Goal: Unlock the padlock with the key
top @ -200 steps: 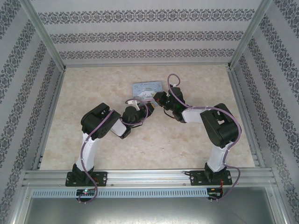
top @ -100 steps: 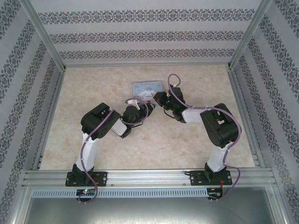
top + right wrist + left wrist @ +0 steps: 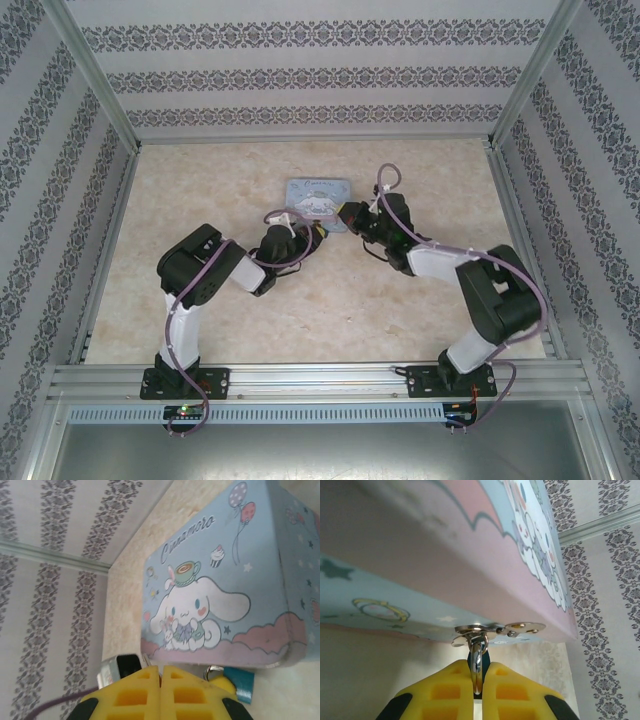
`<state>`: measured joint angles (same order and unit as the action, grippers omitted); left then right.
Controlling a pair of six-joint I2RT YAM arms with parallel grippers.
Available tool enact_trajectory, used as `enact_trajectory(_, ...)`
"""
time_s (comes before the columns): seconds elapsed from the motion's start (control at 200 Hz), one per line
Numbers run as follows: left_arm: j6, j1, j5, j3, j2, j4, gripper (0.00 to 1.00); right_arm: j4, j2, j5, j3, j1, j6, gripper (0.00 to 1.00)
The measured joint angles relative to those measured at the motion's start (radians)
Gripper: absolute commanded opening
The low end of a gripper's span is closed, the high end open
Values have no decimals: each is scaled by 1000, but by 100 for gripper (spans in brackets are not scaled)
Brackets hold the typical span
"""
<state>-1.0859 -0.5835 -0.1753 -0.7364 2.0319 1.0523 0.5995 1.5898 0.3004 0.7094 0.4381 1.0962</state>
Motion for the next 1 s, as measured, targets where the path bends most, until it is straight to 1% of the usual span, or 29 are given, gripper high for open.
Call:
enact_trajectory(0.16, -1, 0, -8, 56, -72, -55, 0, 2, -128, 23, -167, 1, 0, 0)
enact_trajectory(0.36, -1, 0, -41, 121, -158, -110, 0, 4, -190, 64, -305, 26, 1, 0)
enact_trajectory(0.48, 0, 0, -79, 136, -195, -139, 0, 30, -192, 100, -346, 51, 9, 0)
enact_trajectory(0.615, 0, 0, -138, 137, -222, -157, 0, 74, -195, 134, -389, 56, 41, 0)
enact_trajectory(0.809, -16, 0, -211, 137, -243, -164, 0, 117, -195, 135, -432, 56, 99, 0)
enact_trajectory(0.999, -49, 0, -244, 137, -243, -163, 0, 168, -176, 127, -450, 58, 145, 0)
